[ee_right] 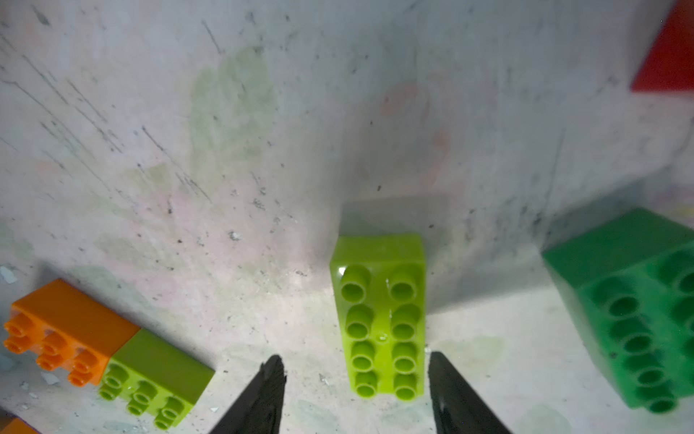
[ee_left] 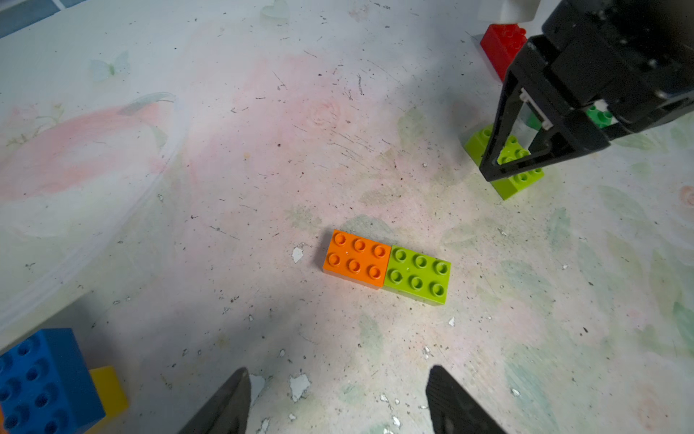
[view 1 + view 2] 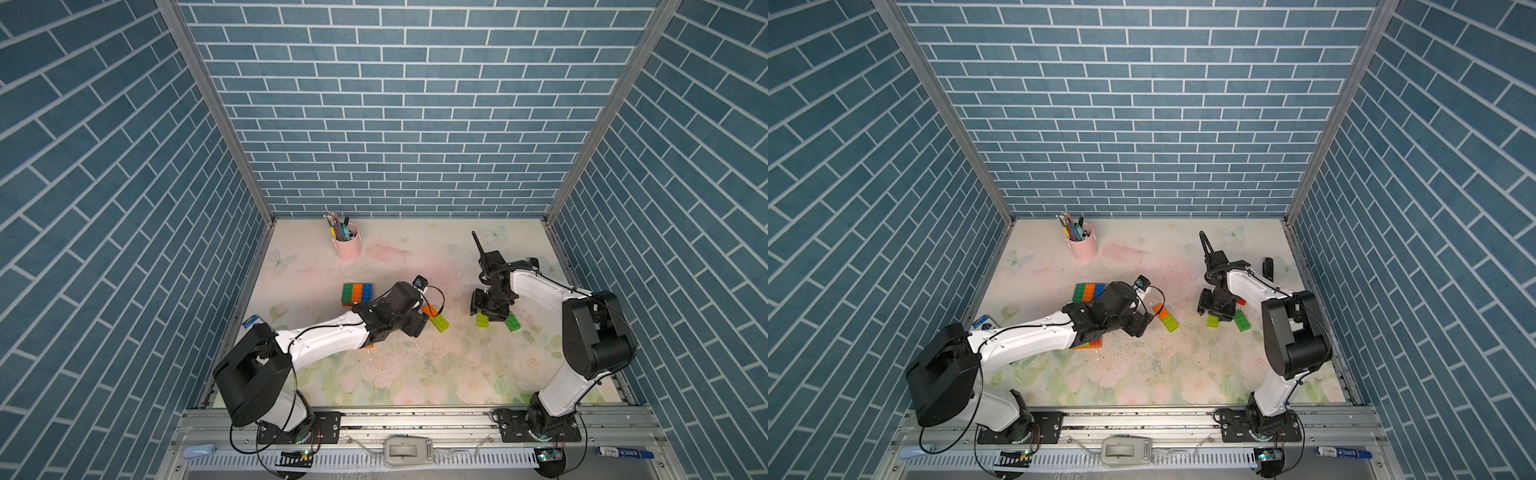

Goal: Assemble a rectangle with lego
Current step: Pick up the lego brick from the center of the board.

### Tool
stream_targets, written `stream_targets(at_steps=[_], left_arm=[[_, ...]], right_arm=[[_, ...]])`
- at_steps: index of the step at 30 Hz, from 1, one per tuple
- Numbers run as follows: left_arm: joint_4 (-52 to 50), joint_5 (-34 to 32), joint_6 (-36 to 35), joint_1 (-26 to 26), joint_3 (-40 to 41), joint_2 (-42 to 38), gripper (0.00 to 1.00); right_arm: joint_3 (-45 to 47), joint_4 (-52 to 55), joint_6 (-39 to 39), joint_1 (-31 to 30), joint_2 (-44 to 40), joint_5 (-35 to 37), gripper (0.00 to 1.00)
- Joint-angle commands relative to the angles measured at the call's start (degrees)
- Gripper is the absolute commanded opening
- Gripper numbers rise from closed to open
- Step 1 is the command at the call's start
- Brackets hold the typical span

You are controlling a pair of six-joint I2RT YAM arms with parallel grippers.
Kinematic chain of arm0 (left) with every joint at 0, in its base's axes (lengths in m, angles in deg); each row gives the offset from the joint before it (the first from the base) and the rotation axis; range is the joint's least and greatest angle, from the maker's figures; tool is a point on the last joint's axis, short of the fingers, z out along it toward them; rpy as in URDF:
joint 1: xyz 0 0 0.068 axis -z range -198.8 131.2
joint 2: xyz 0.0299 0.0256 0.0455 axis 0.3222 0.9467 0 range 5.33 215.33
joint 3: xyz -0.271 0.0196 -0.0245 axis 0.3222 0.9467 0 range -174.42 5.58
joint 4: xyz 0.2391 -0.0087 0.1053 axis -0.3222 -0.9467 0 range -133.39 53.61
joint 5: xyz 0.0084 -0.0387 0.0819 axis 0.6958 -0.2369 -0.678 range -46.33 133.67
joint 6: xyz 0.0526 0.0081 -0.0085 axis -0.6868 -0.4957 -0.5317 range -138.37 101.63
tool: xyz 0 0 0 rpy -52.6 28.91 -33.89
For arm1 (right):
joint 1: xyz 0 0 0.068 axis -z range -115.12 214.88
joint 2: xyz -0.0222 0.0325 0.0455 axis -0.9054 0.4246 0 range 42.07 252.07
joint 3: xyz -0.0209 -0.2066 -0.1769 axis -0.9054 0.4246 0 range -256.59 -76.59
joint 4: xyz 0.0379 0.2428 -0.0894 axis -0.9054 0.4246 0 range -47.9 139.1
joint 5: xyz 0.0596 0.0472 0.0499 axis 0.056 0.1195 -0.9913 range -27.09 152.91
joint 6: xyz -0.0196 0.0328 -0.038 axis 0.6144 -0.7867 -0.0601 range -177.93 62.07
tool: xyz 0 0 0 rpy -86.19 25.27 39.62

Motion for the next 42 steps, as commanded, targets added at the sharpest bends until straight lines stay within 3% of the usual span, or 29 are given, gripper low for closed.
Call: stream_targets(at_steps=[1, 7, 9, 13, 19, 25, 32, 42], left_arm=[[0.8, -0.2, 0.1, -1.6, 1.4, -1.8, 0.76], [1.0, 0.1, 0.6, -2.3, 1.9, -2.7, 0.76], [0.8, -0.1, 0.6, -2.5, 2.2, -3.2, 0.76], [1.3, 0.2, 0.9, -3.6, 3.3, -4.4, 0.76], [1.9, 1.1, 1.8, -4.3, 3.8, -5.0, 0.76], [3.7, 2.8, 3.8, -4.9, 4.8, -4.9, 0.78], [4.2, 3.2, 3.8, -5.3, 4.8, -4.4, 0.78], [4.3, 3.9, 3.9, -5.7, 4.8, -4.3, 0.78]], right_arm=[[0.8, -2.5, -5.3, -2.5, 1.1, -4.6, 0.61], [0.2, -4.7, -7.9, -4.2, -1.1, -11.9, 0.61], [-1.3, 0.1, -3.4, -3.8, -2.3, -9.2, 0.61], [-6.5, 11.2, 11.7, -3.7, -1.2, 4.9, 0.66], [-8.8, 12.1, 22.1, -3.8, 2.3, 6.8, 0.77], [-9.7, 9.4, 24.3, -3.9, 5.9, 4.5, 0.8], [-10.4, 8.4, 25.5, -4.4, 8.0, 3.6, 0.91], [-11.7, 7.3, 26.1, -5.2, 10.1, 7.4, 0.8]])
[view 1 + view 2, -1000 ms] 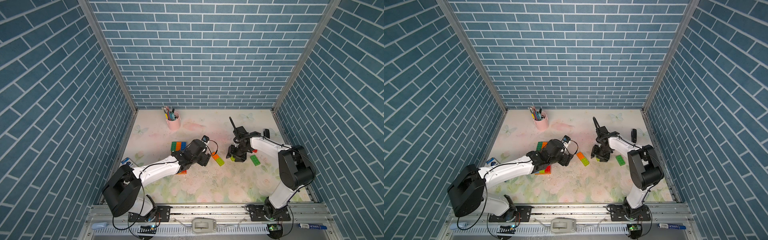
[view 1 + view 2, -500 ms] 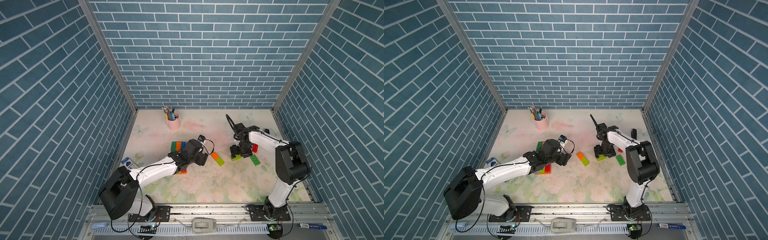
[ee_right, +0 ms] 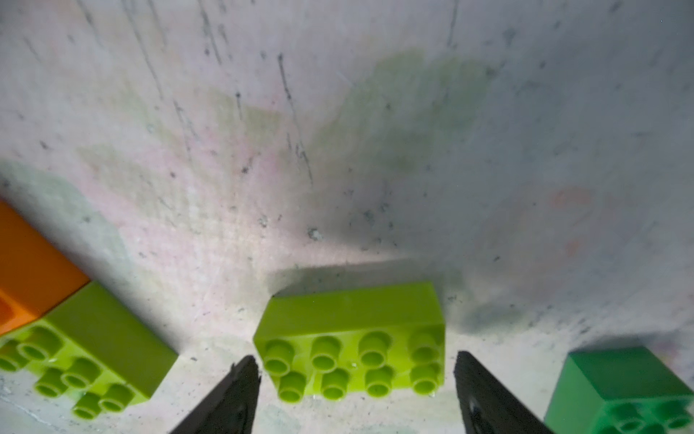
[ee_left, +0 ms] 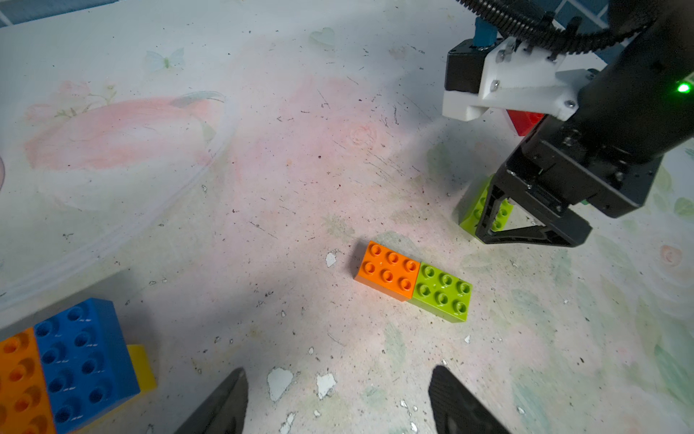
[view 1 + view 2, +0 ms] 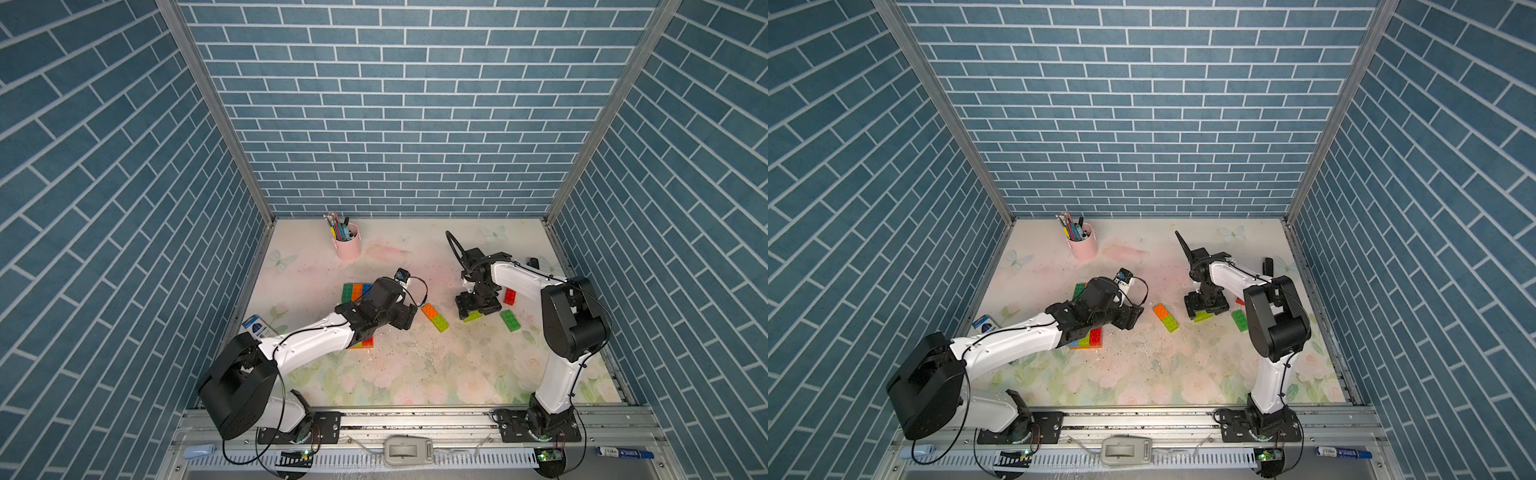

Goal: Assemble a rectangle with lego
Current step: Pick up the lego brick from the center of the board.

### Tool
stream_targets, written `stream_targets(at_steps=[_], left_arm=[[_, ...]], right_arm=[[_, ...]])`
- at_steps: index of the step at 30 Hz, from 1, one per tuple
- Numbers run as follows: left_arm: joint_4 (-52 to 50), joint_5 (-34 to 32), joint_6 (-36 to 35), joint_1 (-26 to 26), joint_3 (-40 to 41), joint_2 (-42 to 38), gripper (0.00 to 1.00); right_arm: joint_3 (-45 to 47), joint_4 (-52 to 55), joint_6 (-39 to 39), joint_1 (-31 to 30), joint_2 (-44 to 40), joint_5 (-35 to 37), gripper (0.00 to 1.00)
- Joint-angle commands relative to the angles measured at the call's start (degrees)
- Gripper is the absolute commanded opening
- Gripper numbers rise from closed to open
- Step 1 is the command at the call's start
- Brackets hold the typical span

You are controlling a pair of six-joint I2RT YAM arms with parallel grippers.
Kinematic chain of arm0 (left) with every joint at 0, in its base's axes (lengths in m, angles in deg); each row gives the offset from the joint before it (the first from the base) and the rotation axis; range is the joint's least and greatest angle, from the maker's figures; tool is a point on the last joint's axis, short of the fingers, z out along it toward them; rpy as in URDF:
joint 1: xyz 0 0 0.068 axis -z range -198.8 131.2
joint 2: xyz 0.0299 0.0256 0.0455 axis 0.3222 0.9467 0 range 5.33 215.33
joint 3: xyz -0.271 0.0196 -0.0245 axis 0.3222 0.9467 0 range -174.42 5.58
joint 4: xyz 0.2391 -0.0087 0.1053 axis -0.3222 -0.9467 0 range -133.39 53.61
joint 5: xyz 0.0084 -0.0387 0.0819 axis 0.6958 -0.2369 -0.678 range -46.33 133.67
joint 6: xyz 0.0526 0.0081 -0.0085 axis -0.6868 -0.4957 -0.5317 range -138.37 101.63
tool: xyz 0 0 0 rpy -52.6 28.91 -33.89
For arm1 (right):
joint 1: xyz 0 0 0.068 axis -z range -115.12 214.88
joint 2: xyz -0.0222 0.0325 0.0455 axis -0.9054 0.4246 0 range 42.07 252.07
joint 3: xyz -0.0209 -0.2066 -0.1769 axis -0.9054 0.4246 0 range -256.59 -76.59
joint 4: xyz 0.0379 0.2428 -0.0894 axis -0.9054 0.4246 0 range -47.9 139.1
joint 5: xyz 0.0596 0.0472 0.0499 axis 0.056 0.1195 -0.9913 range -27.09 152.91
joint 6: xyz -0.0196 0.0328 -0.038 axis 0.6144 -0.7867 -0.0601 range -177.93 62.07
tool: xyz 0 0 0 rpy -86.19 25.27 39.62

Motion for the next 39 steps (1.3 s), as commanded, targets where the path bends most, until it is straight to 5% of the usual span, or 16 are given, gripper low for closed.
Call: stream_targets(at_steps=[1, 11, 19, 29, 39], left_arm=[[0.8, 0.6, 0.4, -0.6, 0.9, 0.0, 0.78], [0.9, 1.3, 0.6, -1.0, 1.0, 0.0, 0.77], [0.7, 1.4, 1.4, -2.3, 1.8, -1.2, 0.77], [1.1, 3.5, 4.4, -11.9, 5.6, -7.0, 0.74], [-0.4, -3.4, 2.8, -10.9, 8.3, -8.4, 0.83]], right_arm=[[-1.9, 0.4, 2.0, -0.4, 1.2, 1.8, 0.79], [-2.8, 0.0, 2.1, -0.8, 2.7, 2.7, 0.76], [-3.1, 0.7, 1.8, -1.5, 1.3, 3.1, 0.63], [-15.3, 14.5, 9.2, -11.0, 0.5, 1.2, 0.57], [-20.6, 13.5, 13.4, -13.9, 6.3, -2.0, 0.46]])
